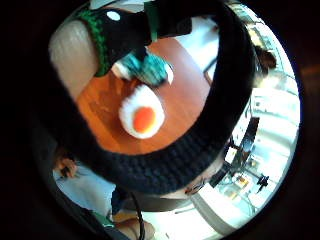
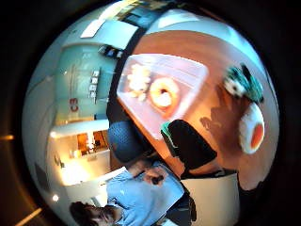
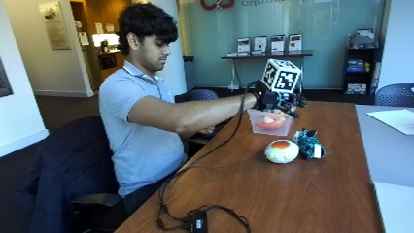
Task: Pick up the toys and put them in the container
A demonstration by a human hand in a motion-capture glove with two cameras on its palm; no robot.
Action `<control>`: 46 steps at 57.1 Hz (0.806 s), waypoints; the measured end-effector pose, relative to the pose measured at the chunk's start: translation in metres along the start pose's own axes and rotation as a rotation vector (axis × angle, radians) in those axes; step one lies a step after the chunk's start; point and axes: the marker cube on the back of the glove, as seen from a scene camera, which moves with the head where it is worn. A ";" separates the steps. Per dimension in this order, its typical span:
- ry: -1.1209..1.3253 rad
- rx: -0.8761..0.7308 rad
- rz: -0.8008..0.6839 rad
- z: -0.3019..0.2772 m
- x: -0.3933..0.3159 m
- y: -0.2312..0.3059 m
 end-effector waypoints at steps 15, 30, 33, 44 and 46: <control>-0.054 -0.146 0.142 0.074 0.073 0.023; 0.060 0.011 0.085 0.117 0.084 0.007; 0.037 0.101 0.059 0.111 0.086 0.005; -0.085 0.253 0.017 0.082 0.086 0.011; -0.109 0.266 0.010 0.075 0.082 0.011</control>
